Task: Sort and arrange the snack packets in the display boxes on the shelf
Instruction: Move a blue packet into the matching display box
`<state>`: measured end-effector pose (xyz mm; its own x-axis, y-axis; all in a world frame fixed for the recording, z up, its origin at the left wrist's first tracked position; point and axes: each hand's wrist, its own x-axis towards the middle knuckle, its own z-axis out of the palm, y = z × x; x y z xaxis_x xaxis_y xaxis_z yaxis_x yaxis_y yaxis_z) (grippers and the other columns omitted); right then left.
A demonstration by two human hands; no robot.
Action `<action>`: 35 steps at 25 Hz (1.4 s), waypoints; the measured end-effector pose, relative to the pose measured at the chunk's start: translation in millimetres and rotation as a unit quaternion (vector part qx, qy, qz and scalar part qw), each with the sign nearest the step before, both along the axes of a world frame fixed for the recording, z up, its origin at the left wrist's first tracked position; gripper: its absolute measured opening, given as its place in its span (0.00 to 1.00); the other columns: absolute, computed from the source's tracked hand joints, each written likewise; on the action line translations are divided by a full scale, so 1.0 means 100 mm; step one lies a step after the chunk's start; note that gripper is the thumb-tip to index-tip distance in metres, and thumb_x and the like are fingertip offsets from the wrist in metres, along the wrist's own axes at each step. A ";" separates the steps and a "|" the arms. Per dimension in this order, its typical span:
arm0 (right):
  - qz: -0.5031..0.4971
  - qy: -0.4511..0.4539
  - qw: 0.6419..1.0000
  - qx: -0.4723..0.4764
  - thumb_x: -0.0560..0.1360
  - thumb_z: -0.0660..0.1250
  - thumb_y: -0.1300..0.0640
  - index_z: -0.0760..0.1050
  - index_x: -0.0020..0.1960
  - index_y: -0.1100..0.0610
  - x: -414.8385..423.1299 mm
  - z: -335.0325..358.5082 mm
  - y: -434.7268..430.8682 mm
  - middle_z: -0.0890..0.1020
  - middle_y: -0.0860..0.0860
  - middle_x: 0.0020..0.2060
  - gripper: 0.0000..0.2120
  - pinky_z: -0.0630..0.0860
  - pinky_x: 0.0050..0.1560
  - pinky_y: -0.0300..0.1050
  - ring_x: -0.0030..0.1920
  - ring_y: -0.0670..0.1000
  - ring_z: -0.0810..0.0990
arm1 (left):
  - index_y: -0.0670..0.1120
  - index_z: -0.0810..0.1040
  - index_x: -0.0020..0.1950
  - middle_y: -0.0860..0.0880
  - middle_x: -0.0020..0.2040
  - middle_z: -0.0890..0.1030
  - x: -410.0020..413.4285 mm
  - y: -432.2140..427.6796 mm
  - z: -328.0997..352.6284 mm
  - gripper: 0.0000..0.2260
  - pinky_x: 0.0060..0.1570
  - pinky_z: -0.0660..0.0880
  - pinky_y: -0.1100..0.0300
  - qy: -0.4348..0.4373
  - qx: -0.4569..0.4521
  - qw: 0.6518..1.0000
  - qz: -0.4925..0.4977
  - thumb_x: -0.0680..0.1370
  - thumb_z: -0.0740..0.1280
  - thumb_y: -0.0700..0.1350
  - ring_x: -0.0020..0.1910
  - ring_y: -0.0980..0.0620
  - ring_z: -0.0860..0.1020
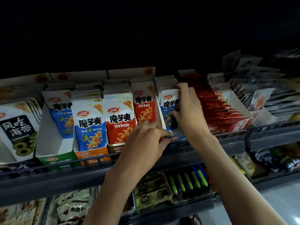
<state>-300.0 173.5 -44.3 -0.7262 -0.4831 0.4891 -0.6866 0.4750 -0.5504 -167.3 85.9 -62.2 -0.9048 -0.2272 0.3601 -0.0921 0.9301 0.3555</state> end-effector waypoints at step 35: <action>-0.076 0.185 0.967 0.155 0.63 0.78 0.66 0.67 0.62 0.52 -0.08 -0.15 -0.21 0.74 0.54 0.53 0.33 0.59 0.49 0.47 0.53 0.55 0.73 | 0.55 0.81 0.60 0.57 0.52 0.78 0.00 -0.05 0.01 0.12 0.54 0.69 0.57 -0.027 0.018 0.999 -0.030 0.79 0.64 0.54 0.53 0.55 0.70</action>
<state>-307.9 152.4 -58.8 -0.6027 -0.5502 0.5779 -0.7191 0.6885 -0.0945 -167.6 81.1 -61.2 -0.9353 -0.1842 0.3023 -0.0568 0.9209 0.3856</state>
